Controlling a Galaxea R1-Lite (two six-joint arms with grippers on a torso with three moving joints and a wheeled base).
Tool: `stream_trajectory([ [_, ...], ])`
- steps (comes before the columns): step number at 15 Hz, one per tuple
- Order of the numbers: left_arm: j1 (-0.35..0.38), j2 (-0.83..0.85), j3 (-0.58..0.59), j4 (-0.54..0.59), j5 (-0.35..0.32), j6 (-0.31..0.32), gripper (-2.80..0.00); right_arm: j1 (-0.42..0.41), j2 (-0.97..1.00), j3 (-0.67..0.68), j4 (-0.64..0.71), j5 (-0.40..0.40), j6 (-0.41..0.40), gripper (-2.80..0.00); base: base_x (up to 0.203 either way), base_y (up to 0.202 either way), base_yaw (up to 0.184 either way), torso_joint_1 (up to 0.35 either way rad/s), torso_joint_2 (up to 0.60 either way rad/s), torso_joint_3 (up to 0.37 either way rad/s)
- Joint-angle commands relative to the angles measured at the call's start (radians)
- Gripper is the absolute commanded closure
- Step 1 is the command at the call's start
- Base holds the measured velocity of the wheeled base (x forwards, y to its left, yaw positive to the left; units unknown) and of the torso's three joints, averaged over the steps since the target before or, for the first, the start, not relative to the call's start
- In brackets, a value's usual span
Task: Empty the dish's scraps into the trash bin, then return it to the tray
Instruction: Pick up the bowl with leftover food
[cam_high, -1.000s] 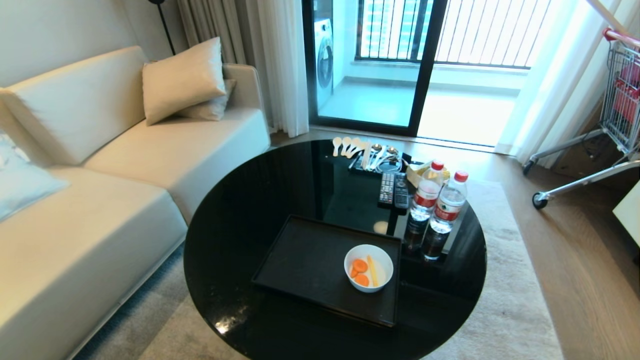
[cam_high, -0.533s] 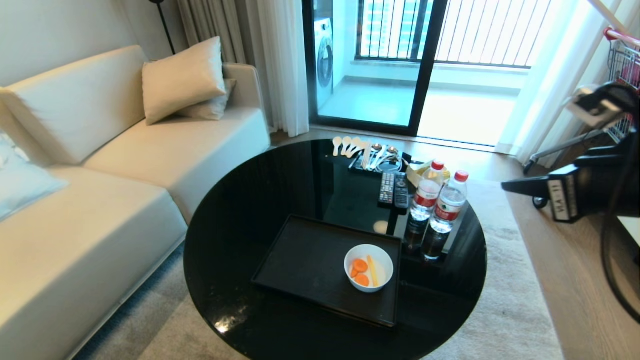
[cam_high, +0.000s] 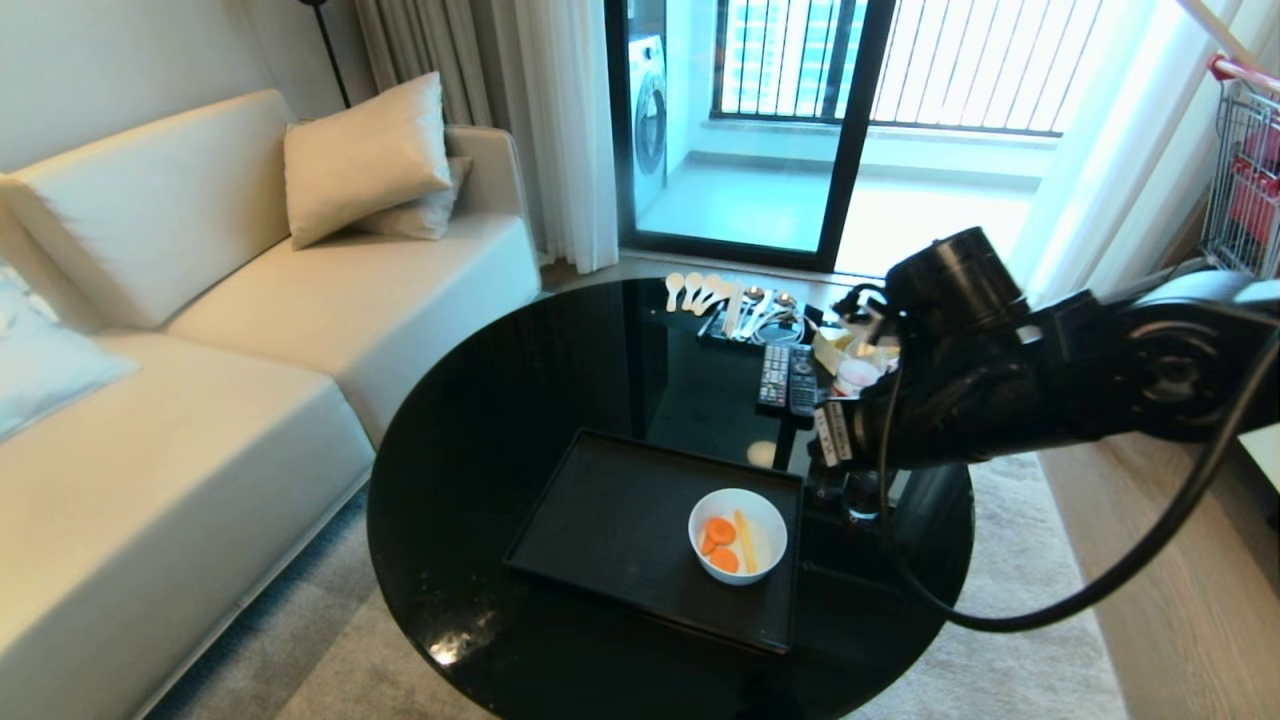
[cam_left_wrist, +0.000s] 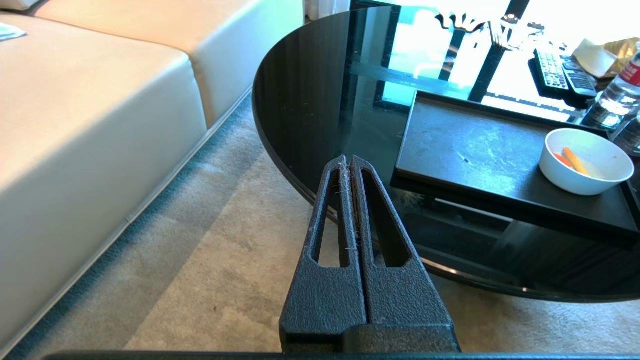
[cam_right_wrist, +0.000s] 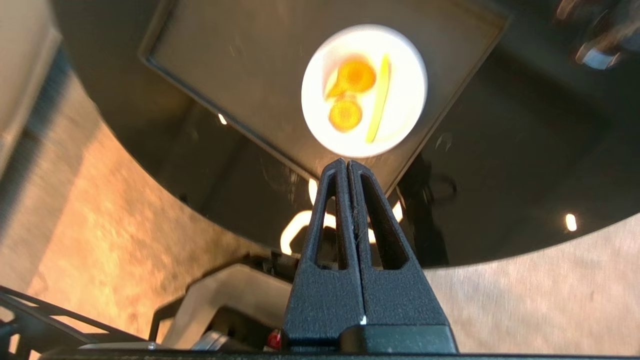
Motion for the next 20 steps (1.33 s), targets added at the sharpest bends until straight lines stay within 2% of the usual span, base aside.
stream_trajectory([
  [1, 0.000, 0.000, 0.000, 0.000, 0.000, -0.002, 0.00, 0.049, 0.143, -0.066, 0.043, -0.033, 0.036, 0.00, 0.000, 0.000, 0.000, 0.000, 0.00, 0.000],
  [3, 0.000, 0.000, 0.000, 0.000, 0.000, -0.001, 0.00, 0.069, 0.214, -0.104, 0.061, -0.071, 0.079, 0.00, 0.000, 0.000, 0.000, 0.000, 0.00, 0.000],
  [5, 0.000, 0.000, 0.000, 0.000, 0.000, -0.001, 0.00, 0.073, 0.247, -0.117, 0.080, -0.093, 0.087, 0.00, 0.000, 0.000, 0.000, 0.000, 0.00, 0.000],
  [6, 0.000, 0.000, 0.000, 0.000, 0.000, -0.001, 0.00, 0.072, 0.262, -0.126, 0.081, -0.095, 0.088, -2.80, 0.000, 0.000, 0.000, 0.000, 0.00, 0.000],
  [7, 0.000, 0.000, 0.000, 0.000, 0.000, -0.002, 0.00, 0.072, 0.276, -0.134, 0.081, -0.108, 0.088, -2.80, 0.000, 0.000, 0.000, 0.000, 0.00, 0.000],
  [11, 0.000, 0.000, 0.000, 0.000, 0.000, -0.002, 0.00, 0.071, 0.379, -0.187, 0.076, -0.300, 0.086, -2.80, 0.000, 0.000, 0.000, 0.000, 0.00, 0.000],
  [12, 0.000, 0.000, 0.000, 0.000, 0.000, -0.001, 0.00, 0.071, 0.392, -0.206, 0.075, -0.319, 0.086, -2.80, 0.000, 0.000, 0.000, 0.000, 0.00, 0.000],
  [17, 0.000, 0.000, 0.000, 0.000, 0.000, -0.001, 0.00, 0.061, 0.445, -0.224, 0.071, -0.321, 0.090, -2.80, 0.000, 0.000, 0.000, 0.000, 0.00, 0.000],
  [20, 0.000, 0.000, 0.000, 0.000, 0.000, -0.001, 0.00, 0.035, 0.482, -0.227, 0.071, -0.321, 0.129, -2.80, 0.000, 0.000, 0.000, 0.000, 0.00, 0.000],
])
